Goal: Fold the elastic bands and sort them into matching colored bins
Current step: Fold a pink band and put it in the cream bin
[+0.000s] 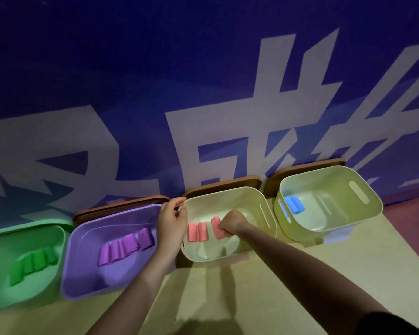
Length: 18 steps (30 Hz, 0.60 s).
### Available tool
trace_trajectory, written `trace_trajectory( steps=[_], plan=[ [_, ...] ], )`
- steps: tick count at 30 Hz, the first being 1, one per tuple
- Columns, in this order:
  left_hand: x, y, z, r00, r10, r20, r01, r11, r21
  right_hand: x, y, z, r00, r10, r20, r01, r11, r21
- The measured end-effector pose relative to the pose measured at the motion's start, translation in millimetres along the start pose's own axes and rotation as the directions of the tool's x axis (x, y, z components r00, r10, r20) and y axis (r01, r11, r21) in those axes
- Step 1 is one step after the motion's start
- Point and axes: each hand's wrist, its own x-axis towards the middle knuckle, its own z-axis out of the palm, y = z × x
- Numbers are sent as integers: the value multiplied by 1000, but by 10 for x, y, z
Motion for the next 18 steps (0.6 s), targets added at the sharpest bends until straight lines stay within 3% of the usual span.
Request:
trace_trajectory(
  steps=[7,14,18],
  plan=[
    [28,-161,-6,999,-42,4,42,999,-8,186,-95,251,998,67,16,-67,998,-18],
    [76,-215,26,999,-32,5,32,999,1,236,-108,287,991,77,105,-73,997,-36],
    [82,-208,37,1000,-24,0,24,999,33,269,-102,288,996,44,80,-41,998,-43]
  ],
)
